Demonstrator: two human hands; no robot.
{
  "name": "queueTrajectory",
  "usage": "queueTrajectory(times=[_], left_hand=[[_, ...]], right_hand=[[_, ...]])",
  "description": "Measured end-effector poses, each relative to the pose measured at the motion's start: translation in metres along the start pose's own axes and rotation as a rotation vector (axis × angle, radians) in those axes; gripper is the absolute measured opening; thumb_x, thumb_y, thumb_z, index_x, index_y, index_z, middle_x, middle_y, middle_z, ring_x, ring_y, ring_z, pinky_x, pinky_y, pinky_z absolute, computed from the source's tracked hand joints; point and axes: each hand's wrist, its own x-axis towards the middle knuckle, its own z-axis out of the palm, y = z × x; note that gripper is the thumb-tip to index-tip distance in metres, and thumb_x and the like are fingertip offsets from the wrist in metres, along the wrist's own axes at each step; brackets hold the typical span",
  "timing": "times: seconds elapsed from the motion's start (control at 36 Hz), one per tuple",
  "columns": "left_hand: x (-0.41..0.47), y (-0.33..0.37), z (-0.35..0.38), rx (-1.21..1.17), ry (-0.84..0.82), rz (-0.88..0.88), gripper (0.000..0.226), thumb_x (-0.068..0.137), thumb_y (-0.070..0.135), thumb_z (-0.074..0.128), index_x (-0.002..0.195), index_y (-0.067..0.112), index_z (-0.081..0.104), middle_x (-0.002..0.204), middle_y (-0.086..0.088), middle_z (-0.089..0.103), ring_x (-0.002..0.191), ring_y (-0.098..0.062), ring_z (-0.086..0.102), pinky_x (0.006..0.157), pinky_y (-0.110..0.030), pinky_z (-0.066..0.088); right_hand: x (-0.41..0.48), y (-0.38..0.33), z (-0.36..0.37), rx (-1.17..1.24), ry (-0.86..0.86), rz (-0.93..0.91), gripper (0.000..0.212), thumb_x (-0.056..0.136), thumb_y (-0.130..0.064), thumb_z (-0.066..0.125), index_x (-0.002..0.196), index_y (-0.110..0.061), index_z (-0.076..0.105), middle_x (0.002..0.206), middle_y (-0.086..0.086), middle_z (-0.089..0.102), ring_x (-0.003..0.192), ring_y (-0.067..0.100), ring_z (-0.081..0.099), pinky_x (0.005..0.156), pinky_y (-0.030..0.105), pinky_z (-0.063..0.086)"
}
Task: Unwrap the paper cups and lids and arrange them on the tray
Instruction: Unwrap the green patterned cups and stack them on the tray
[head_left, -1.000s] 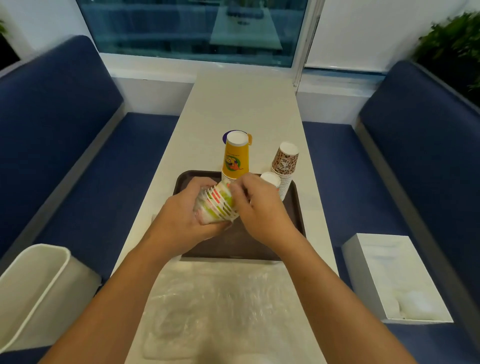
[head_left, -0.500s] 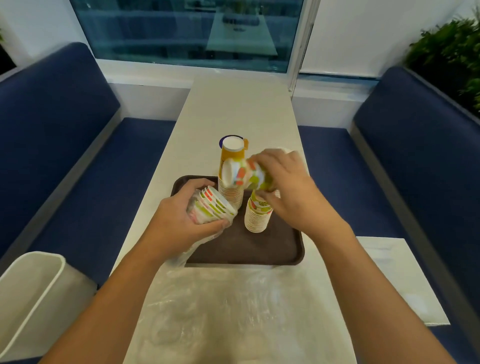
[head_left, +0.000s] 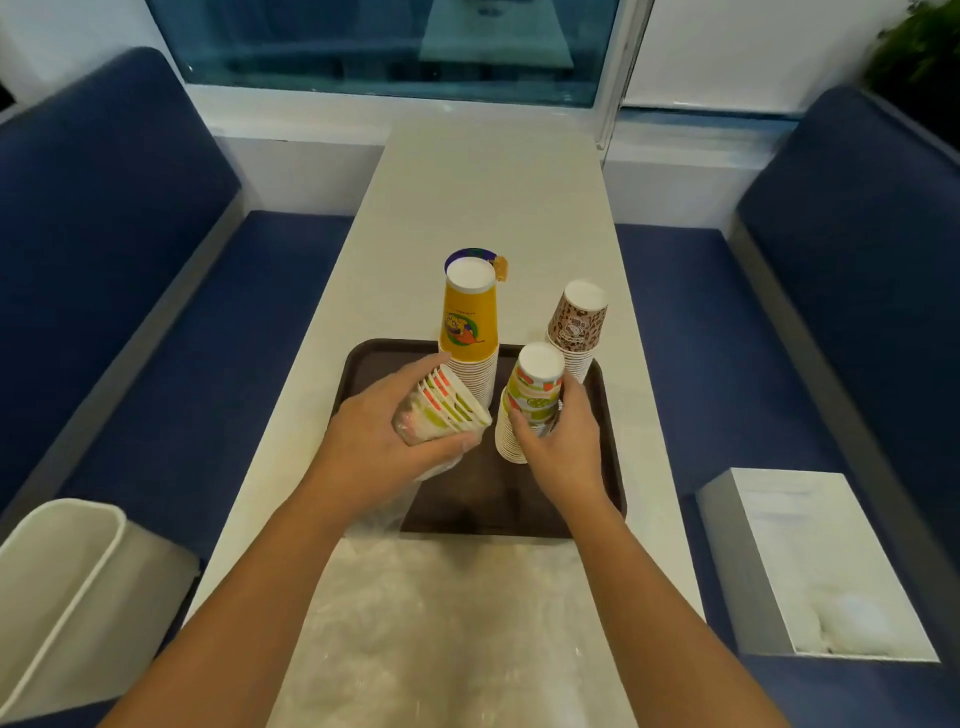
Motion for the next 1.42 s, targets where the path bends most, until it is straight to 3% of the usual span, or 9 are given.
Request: queueTrajectory(times=[0.19, 0.28, 0.39, 0.69, 0.92, 1.0, 1.17, 1.31, 1.42], left_hand=[[0.001, 0.005, -0.004, -0.015, -0.017, 0.011, 0.09, 0.076, 0.062, 0.079, 0.153, 0.053, 0.034, 0.134, 0.034, 0.051, 0.12, 0.001, 0.056, 0.103, -0.03, 0.052], [0.001, 0.011, -0.004, -0.026, -0.019, 0.019, 0.091, 0.079, 0.044, 0.088, 0.153, 0.052, 0.035, 0.123, 0.04, 0.05, 0.113, 0.005, 0.057, 0.095, -0.022, 0.051], [-0.002, 0.022, -0.006, -0.048, -0.012, 0.023, 0.088, 0.079, 0.042, 0.088, 0.152, 0.045, 0.039, 0.126, 0.023, 0.057, 0.107, -0.004, 0.063, 0.088, -0.022, 0.055], [-0.039, 0.027, -0.02, -0.093, 0.094, 0.146, 0.079, 0.078, 0.04, 0.089, 0.14, 0.053, 0.042, 0.129, 0.035, 0.055, 0.117, 0.0, 0.061, 0.095, -0.025, 0.059], [-0.057, 0.027, -0.03, -0.069, 0.093, 0.189, 0.074, 0.078, 0.038, 0.091, 0.138, 0.05, 0.05, 0.126, 0.03, 0.059, 0.115, 0.0, 0.062, 0.089, -0.019, 0.059], [-0.061, 0.027, -0.03, -0.072, 0.075, 0.173, 0.073, 0.077, 0.04, 0.091, 0.136, 0.053, 0.05, 0.125, 0.031, 0.059, 0.115, 0.004, 0.061, 0.086, -0.017, 0.059], [-0.063, 0.028, -0.033, -0.146, 0.02, 0.154, 0.075, 0.077, 0.036, 0.091, 0.141, 0.044, 0.052, 0.127, 0.023, 0.064, 0.117, -0.008, 0.065, 0.094, -0.03, 0.061], [-0.057, 0.024, -0.035, -0.183, 0.055, 0.143, 0.078, 0.075, 0.031, 0.093, 0.139, 0.047, 0.051, 0.121, 0.031, 0.062, 0.112, 0.0, 0.065, 0.084, -0.021, 0.061], [-0.047, 0.017, -0.033, -0.214, 0.104, 0.101, 0.086, 0.07, 0.036, 0.094, 0.138, 0.05, 0.044, 0.124, 0.037, 0.057, 0.114, 0.009, 0.06, 0.079, -0.015, 0.059]], right_hand=[[-0.033, -0.024, -0.01, -0.052, 0.248, -0.35, 0.058, 0.093, -0.034, 0.073, 0.144, -0.029, 0.045, 0.149, -0.008, 0.043, 0.138, 0.01, 0.039, 0.105, 0.001, 0.026], [-0.049, -0.046, -0.009, 0.089, 0.018, -0.441, 0.044, 0.1, -0.039, 0.063, 0.141, -0.026, 0.052, 0.143, -0.011, 0.045, 0.133, 0.013, 0.048, 0.107, 0.022, 0.045], [-0.069, -0.072, -0.002, 0.401, -0.221, -0.163, 0.053, 0.099, -0.048, 0.057, 0.148, -0.027, 0.049, 0.138, -0.015, 0.059, 0.126, 0.003, 0.058, 0.104, 0.034, 0.055], [-0.083, -0.078, -0.011, 0.384, -0.135, -0.297, 0.021, 0.103, -0.027, 0.062, 0.121, -0.031, 0.072, 0.137, -0.006, 0.057, 0.129, 0.007, 0.054, 0.097, 0.022, 0.052], [-0.077, -0.096, -0.038, 0.343, -0.149, -0.327, 0.011, 0.101, -0.012, 0.063, 0.095, -0.01, 0.072, 0.095, -0.006, 0.07, 0.093, 0.006, 0.066, 0.078, 0.024, 0.053], [-0.077, -0.102, -0.048, 0.252, -0.084, -0.412, 0.009, 0.103, -0.015, 0.061, 0.109, -0.017, 0.067, 0.107, -0.005, 0.066, 0.1, 0.009, 0.064, 0.08, 0.023, 0.052], [-0.071, -0.106, -0.058, -0.515, -0.419, -0.866, 0.085, 0.088, 0.007, 0.063, 0.157, -0.032, 0.032, 0.165, -0.006, 0.013, 0.148, 0.019, 0.027, 0.118, 0.031, 0.036], [-0.039, -0.093, -0.068, -0.552, -0.057, -0.915, 0.075, 0.082, 0.0, 0.076, 0.147, -0.022, 0.046, 0.151, 0.001, 0.045, 0.124, 0.03, 0.045, 0.1, 0.045, 0.046], [-0.031, -0.091, -0.069, -0.176, 0.186, -0.518, 0.065, 0.085, -0.034, 0.084, 0.14, -0.029, 0.05, 0.13, -0.016, 0.046, 0.121, -0.001, 0.033, 0.092, 0.004, 0.031]])
